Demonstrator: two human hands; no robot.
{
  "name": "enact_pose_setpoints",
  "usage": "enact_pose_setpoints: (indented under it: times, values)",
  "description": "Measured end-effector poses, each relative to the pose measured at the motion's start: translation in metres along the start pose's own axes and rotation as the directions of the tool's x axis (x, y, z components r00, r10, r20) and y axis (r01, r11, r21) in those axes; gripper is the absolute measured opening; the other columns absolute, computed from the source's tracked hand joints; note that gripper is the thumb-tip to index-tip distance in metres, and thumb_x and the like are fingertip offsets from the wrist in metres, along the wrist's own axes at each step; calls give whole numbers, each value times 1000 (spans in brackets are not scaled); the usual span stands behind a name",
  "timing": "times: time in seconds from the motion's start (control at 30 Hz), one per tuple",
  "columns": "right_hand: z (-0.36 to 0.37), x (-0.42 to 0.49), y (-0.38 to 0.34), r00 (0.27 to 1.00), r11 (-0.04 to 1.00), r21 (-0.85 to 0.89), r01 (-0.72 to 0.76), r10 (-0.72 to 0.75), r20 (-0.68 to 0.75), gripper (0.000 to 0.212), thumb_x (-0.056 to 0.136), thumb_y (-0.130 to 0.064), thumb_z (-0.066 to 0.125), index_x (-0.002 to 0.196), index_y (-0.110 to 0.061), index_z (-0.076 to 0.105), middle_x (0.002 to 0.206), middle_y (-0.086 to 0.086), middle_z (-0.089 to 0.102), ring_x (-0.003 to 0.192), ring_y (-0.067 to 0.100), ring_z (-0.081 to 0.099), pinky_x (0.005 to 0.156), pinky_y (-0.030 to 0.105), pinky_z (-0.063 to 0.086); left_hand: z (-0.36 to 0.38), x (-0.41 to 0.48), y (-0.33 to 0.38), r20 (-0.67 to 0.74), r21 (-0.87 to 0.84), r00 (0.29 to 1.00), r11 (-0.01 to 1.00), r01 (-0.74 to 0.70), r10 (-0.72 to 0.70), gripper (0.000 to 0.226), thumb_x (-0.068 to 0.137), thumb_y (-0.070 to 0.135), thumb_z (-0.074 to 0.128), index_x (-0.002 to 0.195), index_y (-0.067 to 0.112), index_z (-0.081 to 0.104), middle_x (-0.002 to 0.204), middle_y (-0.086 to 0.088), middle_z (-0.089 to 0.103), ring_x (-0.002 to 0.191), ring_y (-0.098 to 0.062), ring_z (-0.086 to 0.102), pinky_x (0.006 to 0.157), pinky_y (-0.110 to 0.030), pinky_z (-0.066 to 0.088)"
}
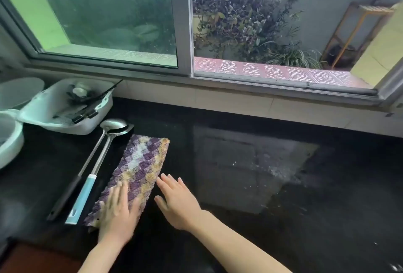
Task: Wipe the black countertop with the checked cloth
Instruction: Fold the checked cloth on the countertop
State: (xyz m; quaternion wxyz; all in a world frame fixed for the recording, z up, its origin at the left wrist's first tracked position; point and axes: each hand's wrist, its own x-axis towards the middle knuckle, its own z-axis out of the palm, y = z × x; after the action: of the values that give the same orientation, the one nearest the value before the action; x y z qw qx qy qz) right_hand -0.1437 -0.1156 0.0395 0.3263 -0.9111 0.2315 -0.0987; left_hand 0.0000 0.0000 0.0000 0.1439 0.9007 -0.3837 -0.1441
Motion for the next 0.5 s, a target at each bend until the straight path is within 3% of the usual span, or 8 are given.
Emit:
enact_pose_setpoints:
  times: [0.1, 0.23, 0.33, 0.43, 0.5]
  values:
    - [7, 5, 0, 999, 1000, 3, -30, 30, -10, 51, 100, -28, 37, 147, -18, 21, 151, 3, 31, 138, 20, 21, 113, 32, 4, 12, -2, -8, 34, 198, 999, 980, 30, -37, 66, 92, 51, 9, 144, 19, -17, 152, -1, -21, 139, -19, -21, 113, -48, -10]
    - [14, 27, 4, 999, 999, -24, -49, 49, -21, 40, 99, -25, 37, 136, -10, 35, 141, 7, 40, 130, 27, 30, 111, 39, 13, 19, 1, -10, 54, 242, 997, 969, 40, -54, 66, 90, 52, 1, 142, 18, -21, 147, 2, -29, 135, -16, -25, 113, -47, -9]
    - [21, 54, 8, 998, 997, -67, -49, 46, -41, 38, 99, -26, 35, 132, -10, 36, 135, 8, 41, 127, 26, 30, 111, 47, 17, 31, 3, -17, -55, 221, 998, 975, -1, 14, 72, 86, 60, -3, 145, 17, -1, 153, 2, -6, 138, -15, -10, 113, -49, -1]
    - [27, 84, 8, 999, 987, -153, -49, 50, 1, 48, 98, -25, 37, 142, -12, 24, 148, 13, 27, 136, 27, 17, 113, 49, 11, 38, 5, -20, -75, 204, 997, 979, 5, 11, 76, 86, 59, 8, 142, 14, 33, 151, -4, 26, 140, -20, 16, 111, -50, 12]
    - [29, 102, 7, 996, 965, -258, -41, 61, 68, 57, 94, -23, 46, 144, -15, 19, 153, 13, 17, 139, 29, 8, 114, 49, 6, 36, 5, -19, -92, 183, 995, 983, -16, 34, 74, 91, 57, 6, 135, 12, 44, 148, -5, 35, 133, -24, 28, 109, -47, 13]
